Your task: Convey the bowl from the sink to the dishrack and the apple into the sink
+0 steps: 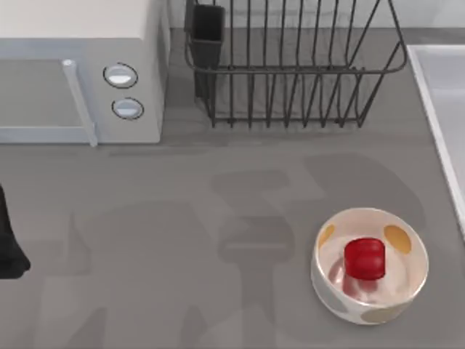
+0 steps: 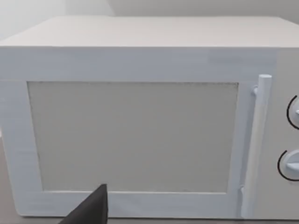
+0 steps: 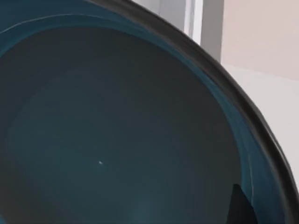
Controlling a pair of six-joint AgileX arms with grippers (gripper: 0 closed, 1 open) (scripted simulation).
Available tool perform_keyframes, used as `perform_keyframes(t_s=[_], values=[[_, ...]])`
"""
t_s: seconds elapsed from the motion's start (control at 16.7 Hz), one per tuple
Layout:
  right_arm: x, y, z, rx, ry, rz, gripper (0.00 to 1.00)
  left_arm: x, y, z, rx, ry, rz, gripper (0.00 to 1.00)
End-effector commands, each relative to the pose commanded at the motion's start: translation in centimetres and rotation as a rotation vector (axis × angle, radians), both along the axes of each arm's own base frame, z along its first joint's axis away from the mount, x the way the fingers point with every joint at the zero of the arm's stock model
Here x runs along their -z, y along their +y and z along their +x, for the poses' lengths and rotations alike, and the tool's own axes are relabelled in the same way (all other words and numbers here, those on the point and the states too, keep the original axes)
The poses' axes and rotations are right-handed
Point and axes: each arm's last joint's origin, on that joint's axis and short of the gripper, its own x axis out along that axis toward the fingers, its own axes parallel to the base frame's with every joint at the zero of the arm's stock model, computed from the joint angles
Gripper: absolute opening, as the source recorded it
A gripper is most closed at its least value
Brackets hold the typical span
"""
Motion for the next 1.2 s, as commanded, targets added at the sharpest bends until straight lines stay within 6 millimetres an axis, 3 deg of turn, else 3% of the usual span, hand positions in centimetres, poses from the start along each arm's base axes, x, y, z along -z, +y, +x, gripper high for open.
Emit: perform_keyframes(t_s=[0.18,0.3,0.48,0.6,0.72,0.84,1.2], values=[[-0.1,9.1,3.2,-0.093,-0.242,-0.028,0.0,0.0,0.0,0.0,0.0,0.0,0.0,1.0],[-0.4,15.7,3.5,-0.148,-0.419,0.007,0.0,0.0,0.0,0.0,0.0,0.0,0.0,1.0],[-1.6,24.3,1.5,-0.2,-0.68,0.134,0.0,0.0,0.0,0.0,0.0,0.0,0.0,1.0],[-2.8,28.2,-0.6,-0.203,-0.829,0.243,0.0,0.0,0.0,0.0,0.0,0.0,0.0,1.0],[-4.1,30.6,-2.6,-0.188,-0.941,0.342,0.0,0.0,0.0,0.0,0.0,0.0,0.0,1.0],[-5.2,31.7,-3.9,-0.165,-1.013,0.41,0.0,0.0,0.0,0.0,0.0,0.0,0.0,1.0],[-5.5,31.9,-4.2,-0.152,-1.037,0.434,0.0,0.0,0.0,0.0,0.0,0.0,0.0,1.0]])
